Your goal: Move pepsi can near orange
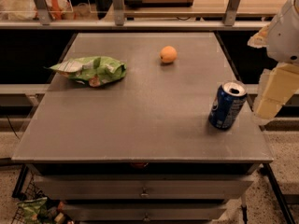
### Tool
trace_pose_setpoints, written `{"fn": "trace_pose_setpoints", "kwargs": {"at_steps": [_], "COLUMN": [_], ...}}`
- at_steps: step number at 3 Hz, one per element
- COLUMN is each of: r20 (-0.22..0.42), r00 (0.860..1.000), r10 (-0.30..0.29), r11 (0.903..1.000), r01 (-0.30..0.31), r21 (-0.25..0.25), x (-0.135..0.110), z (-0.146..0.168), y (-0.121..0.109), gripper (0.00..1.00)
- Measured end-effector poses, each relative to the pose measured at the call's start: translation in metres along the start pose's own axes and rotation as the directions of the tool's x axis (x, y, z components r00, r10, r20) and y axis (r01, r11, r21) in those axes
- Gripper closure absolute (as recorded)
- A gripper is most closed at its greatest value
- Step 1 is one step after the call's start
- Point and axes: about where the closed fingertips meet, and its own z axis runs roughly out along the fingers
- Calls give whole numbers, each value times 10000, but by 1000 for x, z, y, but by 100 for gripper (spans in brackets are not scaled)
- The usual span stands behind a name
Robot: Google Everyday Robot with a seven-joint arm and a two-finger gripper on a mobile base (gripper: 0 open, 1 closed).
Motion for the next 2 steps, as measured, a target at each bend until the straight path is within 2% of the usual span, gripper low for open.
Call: {"fn": "trace_pose_setpoints", "kwargs": {"at_steps": [1, 2], "r20": [1, 438], "r00": [10000, 9979], "r10": [0, 481], "r11": [10000, 9987], "r01": [0, -487], "r21": [2, 114], "x": [0, 2], "z": [0, -3], "y": [0, -3], "gripper": [0, 0]}}
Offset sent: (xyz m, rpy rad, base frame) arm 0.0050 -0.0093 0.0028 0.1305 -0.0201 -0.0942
